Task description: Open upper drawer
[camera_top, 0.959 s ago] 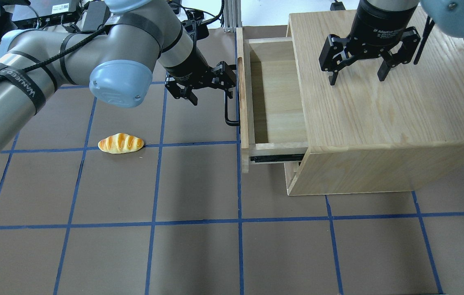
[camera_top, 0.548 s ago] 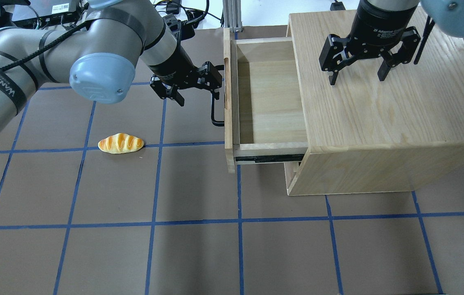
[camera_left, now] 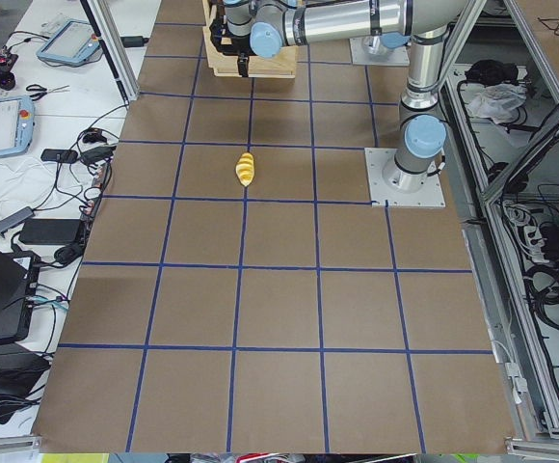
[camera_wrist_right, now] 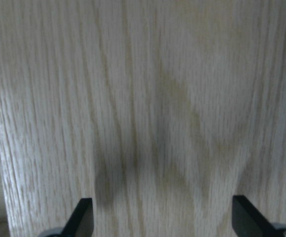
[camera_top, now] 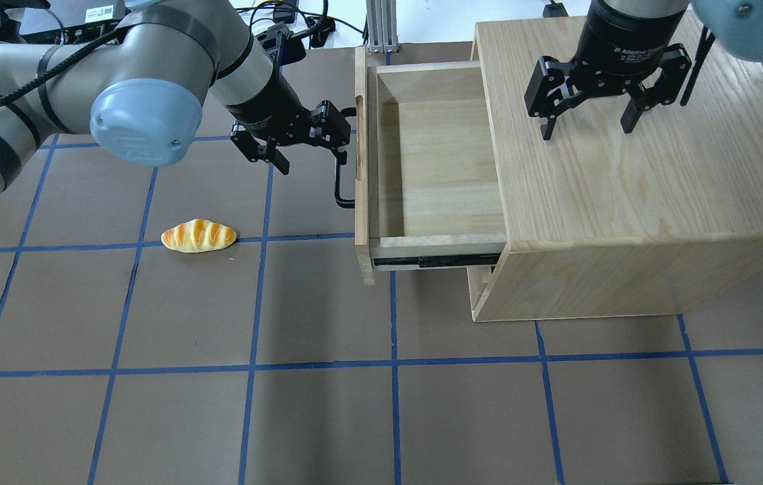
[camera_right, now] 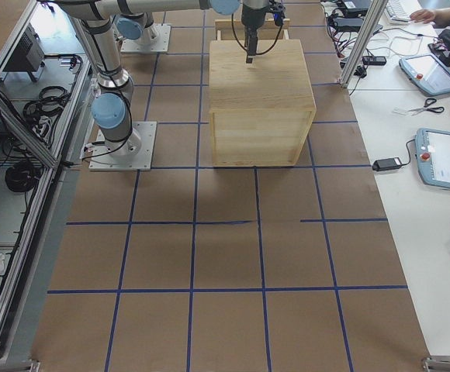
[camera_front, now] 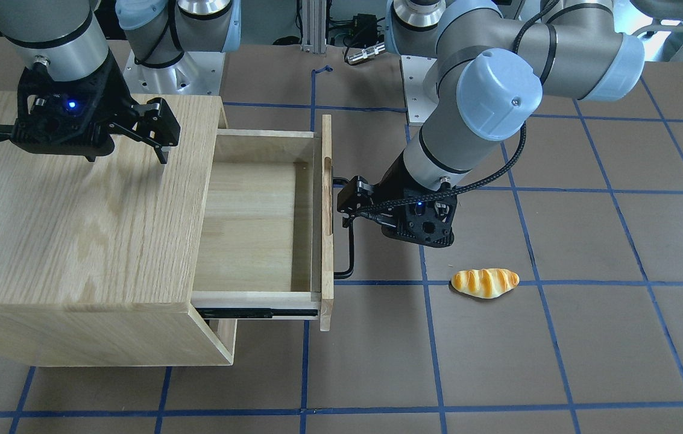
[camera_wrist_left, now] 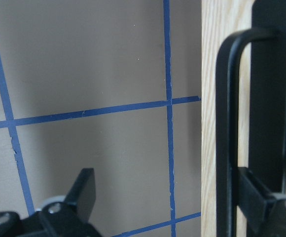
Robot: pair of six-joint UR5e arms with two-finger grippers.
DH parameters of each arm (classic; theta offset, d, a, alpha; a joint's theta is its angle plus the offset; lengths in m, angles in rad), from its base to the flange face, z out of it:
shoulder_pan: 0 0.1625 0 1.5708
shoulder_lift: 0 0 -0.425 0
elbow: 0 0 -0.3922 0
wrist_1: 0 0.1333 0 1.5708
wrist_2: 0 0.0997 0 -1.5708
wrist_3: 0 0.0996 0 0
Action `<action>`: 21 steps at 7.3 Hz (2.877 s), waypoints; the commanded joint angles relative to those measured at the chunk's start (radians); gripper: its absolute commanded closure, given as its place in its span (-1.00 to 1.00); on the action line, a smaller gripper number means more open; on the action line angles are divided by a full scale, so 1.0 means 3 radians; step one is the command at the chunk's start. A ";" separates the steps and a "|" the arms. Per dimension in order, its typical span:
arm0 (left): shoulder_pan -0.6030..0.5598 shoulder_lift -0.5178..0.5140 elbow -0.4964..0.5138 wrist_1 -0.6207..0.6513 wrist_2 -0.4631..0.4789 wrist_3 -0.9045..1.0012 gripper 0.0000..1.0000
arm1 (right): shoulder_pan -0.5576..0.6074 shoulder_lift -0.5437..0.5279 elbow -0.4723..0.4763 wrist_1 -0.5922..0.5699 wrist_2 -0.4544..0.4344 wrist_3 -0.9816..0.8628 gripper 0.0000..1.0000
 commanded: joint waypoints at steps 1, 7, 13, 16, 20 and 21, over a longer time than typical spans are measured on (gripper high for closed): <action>0.0087 0.0023 -0.0002 -0.0087 0.0001 0.0077 -1.00 | -0.0005 0.0000 0.0000 0.0000 0.0000 -0.0004 -1.00; 0.0174 0.0095 -0.0002 -0.0225 0.0016 0.0175 -1.00 | 0.0000 0.0000 0.0000 0.0000 0.0000 0.0001 -1.00; 0.0474 0.0355 0.0589 -0.1249 0.0701 0.0408 -1.00 | 0.0000 0.0000 0.0000 0.0000 0.0000 0.0001 -1.00; 0.0486 0.0672 0.0714 -0.1596 0.1003 0.0389 -1.00 | 0.0000 0.0000 0.0000 0.0000 0.0000 0.0001 -1.00; 0.0481 0.0683 0.0643 -0.1294 0.1008 0.0415 -1.00 | -0.0005 0.0000 0.0005 0.0000 0.0000 0.0001 -1.00; 0.0481 0.0683 0.0643 -0.1294 0.1064 0.0415 -1.00 | 0.0000 0.0000 0.0000 0.0000 0.0000 -0.0004 -1.00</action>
